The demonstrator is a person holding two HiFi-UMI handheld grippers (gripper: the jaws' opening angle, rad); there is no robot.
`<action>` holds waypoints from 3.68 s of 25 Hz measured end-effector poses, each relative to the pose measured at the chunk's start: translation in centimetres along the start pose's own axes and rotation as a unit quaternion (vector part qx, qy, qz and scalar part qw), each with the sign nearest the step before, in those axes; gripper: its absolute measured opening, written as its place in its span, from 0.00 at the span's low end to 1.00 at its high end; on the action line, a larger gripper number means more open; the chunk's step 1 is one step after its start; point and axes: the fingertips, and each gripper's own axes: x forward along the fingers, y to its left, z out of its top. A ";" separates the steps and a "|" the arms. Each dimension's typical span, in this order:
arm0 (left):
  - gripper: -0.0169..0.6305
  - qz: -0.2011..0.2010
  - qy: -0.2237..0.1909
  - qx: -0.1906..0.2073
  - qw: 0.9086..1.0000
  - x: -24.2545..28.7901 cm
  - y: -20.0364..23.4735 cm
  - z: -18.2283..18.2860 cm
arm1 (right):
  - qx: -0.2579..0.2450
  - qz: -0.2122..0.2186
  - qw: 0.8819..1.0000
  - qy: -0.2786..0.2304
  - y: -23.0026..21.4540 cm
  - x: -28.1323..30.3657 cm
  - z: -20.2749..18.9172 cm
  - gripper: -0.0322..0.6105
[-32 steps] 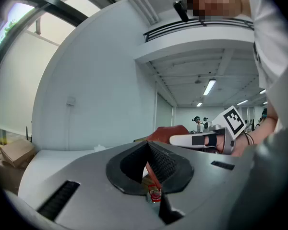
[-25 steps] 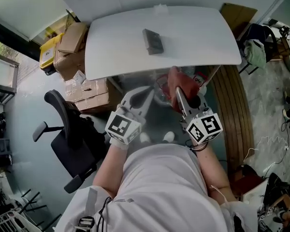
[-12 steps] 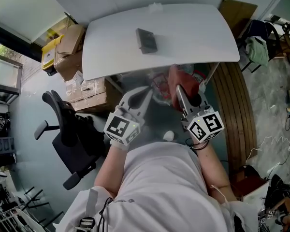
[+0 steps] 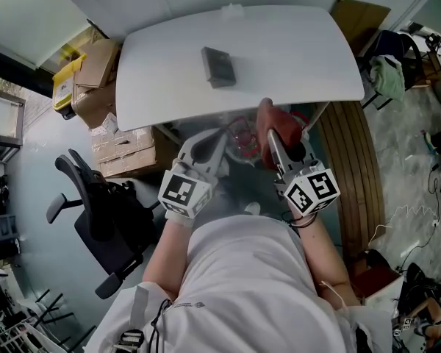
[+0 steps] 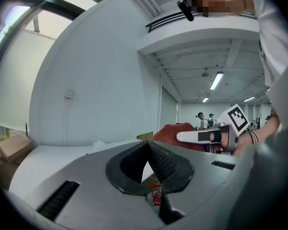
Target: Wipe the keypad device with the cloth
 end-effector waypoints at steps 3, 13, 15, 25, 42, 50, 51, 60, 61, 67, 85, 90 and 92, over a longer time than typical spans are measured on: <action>0.04 -0.004 -0.002 -0.014 1.000 1.8 2.9 0.0 | -0.006 -0.009 1.000 0.005 -1.0 2.7 0.3 0.13; 0.04 -0.028 0.010 -0.041 0.999 8.0 14.3 0.0 | 0.001 -0.041 0.999 0.023 -4.0 13.8 1.3 0.13; 0.04 -0.041 0.026 -0.043 0.998 8.8 16.1 -0.9 | 0.004 -0.046 0.999 0.026 -4.2 15.6 1.0 0.13; 0.05 -0.061 0.096 -0.044 0.993 10.5 20.3 -6.0 | 0.021 -0.044 0.997 0.067 -4.8 21.4 -0.7 0.13; 0.05 -0.035 0.187 -0.054 0.980 15.2 21.7 -12.9 | 0.079 0.029 0.979 0.185 -8.9 28.9 -6.3 0.13; 0.20 -0.056 0.231 -0.039 0.971 16.8 21.3 -16.3 | 0.118 0.047 0.962 0.240 -9.6 31.7 -10.7 0.13; 0.21 -0.055 0.236 -0.034 0.970 16.9 21.3 -16.6 | 0.130 0.045 0.959 0.246 -9.8 32.0 -11.3 0.13; 0.22 -0.068 0.271 0.018 0.960 17.8 21.6 -18.5 | 0.185 0.048 0.940 0.283 -10.0 33.2 -15.5 0.13; 0.22 -0.070 0.269 0.017 0.960 17.8 21.8 -18.5 | 0.184 0.048 0.939 0.287 -10.0 33.3 -15.9 0.13; 0.21 -0.090 0.268 0.017 0.959 17.8 21.8 -18.8 | 0.193 0.032 0.940 0.280 -9.9 33.8 -17.5 0.13; 0.21 -0.100 0.281 0.023 0.954 17.7 21.8 -19.0 | 0.213 -0.018 0.938 0.274 -13.4 33.0 -19.6 0.13; 0.22 -0.094 0.277 0.020 0.956 17.9 21.7 -18.8 | 0.219 -0.028 0.936 0.276 -14.7 32.6 -20.0 0.13; 0.22 -0.090 0.276 0.017 0.957 17.9 21.7 -18.9 | 0.223 -0.035 0.934 0.276 -15.2 32.5 -20.4 0.13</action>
